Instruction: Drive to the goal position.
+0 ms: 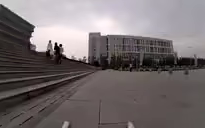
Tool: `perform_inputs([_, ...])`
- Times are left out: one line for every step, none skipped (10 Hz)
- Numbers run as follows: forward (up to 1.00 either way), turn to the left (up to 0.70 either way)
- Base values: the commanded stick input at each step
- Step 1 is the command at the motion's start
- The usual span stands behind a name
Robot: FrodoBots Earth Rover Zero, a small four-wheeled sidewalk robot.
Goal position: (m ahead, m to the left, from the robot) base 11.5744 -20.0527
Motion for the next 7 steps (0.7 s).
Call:
perform_inputs([0.60,-0.15])
perform_inputs([0.60,-0.15])
perform_inputs([0.60,-0.15])
perform_inputs([0.60,-0.15])
perform_inputs([0.60,-0.15])
perform_inputs([0.60,-0.15])
perform_inputs([0.60,-0.15])
